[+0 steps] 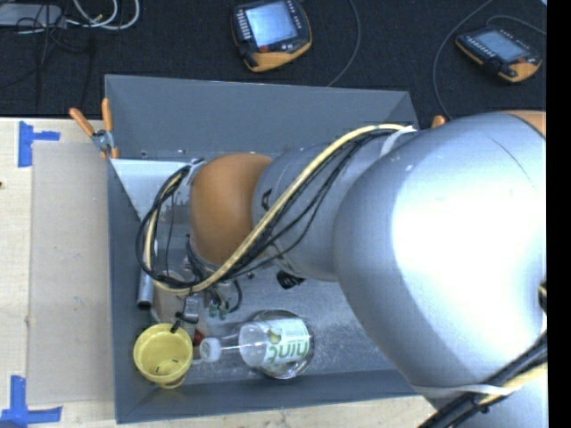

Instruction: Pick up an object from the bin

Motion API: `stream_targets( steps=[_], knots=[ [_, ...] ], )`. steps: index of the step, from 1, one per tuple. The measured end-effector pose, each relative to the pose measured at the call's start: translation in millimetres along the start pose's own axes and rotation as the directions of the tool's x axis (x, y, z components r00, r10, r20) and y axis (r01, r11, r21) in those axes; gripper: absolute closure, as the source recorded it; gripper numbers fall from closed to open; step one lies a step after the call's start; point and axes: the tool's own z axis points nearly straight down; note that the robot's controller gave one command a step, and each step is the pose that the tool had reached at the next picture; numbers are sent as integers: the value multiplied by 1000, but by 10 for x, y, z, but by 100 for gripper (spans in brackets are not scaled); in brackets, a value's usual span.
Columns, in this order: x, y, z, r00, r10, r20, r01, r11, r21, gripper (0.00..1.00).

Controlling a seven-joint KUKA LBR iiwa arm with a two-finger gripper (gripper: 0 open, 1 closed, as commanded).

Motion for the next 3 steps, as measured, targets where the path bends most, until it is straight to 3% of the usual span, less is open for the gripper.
stream_targets(
  steps=[3],
  knots=[
    [-8, -10, 0, 1000, 3, 0, -3, 1000, -1, 0]
  ],
)
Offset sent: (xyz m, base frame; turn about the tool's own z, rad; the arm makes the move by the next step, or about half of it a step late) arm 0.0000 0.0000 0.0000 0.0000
